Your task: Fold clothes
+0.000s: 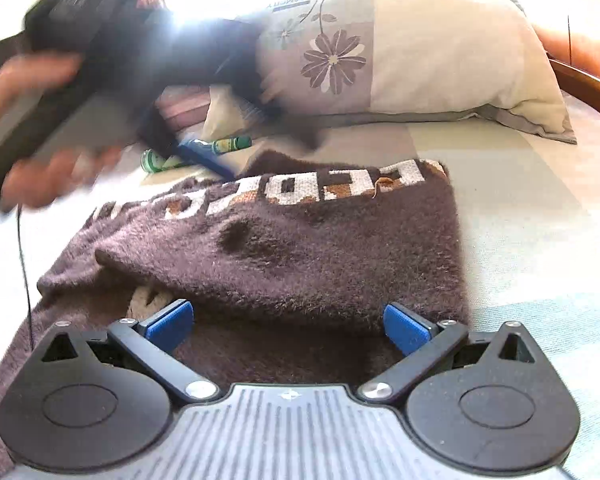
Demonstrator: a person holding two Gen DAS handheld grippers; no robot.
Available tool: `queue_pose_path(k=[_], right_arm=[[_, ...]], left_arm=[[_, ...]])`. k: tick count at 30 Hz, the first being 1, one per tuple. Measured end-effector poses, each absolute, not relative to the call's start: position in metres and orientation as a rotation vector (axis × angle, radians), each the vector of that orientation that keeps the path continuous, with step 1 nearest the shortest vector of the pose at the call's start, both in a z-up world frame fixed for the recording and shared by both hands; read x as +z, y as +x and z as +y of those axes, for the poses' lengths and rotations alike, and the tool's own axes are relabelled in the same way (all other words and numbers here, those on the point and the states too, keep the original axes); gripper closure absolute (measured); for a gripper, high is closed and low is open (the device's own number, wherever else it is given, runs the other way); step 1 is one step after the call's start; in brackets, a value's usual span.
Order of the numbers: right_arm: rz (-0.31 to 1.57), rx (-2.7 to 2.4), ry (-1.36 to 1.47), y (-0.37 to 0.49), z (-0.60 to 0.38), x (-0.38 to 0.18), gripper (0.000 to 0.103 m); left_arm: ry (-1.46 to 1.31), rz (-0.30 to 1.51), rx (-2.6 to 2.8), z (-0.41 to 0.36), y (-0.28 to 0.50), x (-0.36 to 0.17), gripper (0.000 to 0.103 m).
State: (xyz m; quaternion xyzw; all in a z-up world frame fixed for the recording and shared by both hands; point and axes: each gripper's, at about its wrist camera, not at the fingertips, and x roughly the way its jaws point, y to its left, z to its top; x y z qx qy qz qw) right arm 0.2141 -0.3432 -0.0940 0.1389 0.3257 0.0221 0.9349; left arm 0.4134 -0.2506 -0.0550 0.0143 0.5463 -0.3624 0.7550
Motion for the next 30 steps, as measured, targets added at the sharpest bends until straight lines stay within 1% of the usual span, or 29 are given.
queue_pose_path(k=[2,6,9,14,19,23,25,28,30], right_arm=[[0.669,0.036,0.261,0.215,-0.339,-0.095,0.000],[0.704,0.036,0.212,0.215,-0.330,-0.103,0.000],[0.712,0.037,0.206,0.216,-0.329,-0.105,0.000],[0.707,0.035,0.235,0.216,-0.333,-0.101,0.000],[0.659,0.006,0.143,0.203,-0.328,-0.083,0.000],[0.560,-0.020,0.096,0.199,-0.325,-0.067,0.000],[0.555,-0.022,0.112,0.207,-0.328,-0.067,0.000],[0.579,-0.040,0.126,0.219,-0.333,-0.072,0.000],[0.583,-0.045,0.122,0.227,-0.336,-0.075,0.000]], left_arm=[[-0.031,1.222,-0.773,-0.247,0.422,-0.068,0.001],[-0.052,1.137,-0.720,-0.249,0.441,-0.076,0.001],[-0.133,1.159,-0.668,-0.243,0.457,-0.080,0.001],[-0.151,1.117,-0.779,-0.244,0.429,-0.064,0.001],[-0.152,1.168,-0.859,-0.248,0.413,-0.079,0.001],[-0.193,1.177,-0.840,-0.225,0.407,-0.082,0.001],[-0.215,1.180,-0.829,-0.214,0.404,-0.084,0.001],[-0.204,1.126,-0.796,-0.184,0.400,-0.068,0.001],[-0.189,1.134,-0.753,-0.167,0.400,-0.069,0.001]])
